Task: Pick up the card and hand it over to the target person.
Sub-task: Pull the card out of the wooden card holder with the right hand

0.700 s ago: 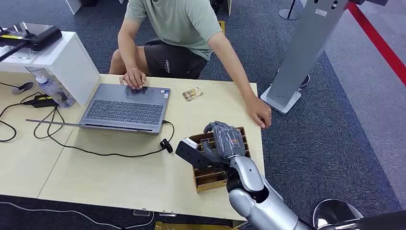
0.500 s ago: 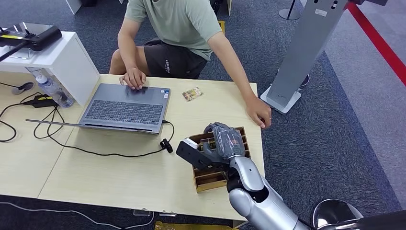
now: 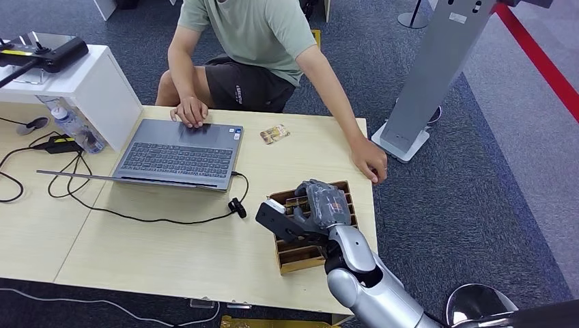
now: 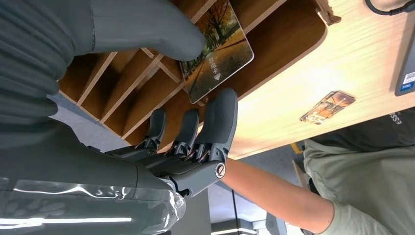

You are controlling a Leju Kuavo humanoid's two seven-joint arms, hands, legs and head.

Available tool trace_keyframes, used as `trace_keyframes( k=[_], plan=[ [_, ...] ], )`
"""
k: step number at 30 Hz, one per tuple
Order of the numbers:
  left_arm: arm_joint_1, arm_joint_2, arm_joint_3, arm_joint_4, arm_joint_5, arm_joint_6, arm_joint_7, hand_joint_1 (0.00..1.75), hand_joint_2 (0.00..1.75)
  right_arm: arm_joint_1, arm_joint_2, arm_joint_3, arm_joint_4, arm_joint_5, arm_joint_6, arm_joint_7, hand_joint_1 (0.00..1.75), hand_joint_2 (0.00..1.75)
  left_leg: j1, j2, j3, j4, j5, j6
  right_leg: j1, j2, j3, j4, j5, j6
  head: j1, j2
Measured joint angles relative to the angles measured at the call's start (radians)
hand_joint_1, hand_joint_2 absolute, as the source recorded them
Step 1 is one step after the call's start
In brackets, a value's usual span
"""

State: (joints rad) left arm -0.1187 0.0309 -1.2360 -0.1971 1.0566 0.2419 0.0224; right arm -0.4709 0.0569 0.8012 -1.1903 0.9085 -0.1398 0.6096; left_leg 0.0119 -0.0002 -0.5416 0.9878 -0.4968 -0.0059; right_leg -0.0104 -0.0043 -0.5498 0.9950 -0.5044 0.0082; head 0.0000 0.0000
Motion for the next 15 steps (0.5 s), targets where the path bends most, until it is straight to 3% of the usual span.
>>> trace_keyframes(
  k=[15],
  plan=[
    [0.0, 0.0, 0.006, 0.0, 0.006, -0.002, 0.006, 0.0, 1.75, 0.008, 0.005, -0.003, 0.0, 0.001, 0.009, 0.003, 0.84, 1.75, 0.0, 0.0, 0.0, 0.0, 0.0, 0.0, 0.0, 0.0, 0.0, 0.0, 0.0, 0.0, 0.0, 0.0]
  ],
)
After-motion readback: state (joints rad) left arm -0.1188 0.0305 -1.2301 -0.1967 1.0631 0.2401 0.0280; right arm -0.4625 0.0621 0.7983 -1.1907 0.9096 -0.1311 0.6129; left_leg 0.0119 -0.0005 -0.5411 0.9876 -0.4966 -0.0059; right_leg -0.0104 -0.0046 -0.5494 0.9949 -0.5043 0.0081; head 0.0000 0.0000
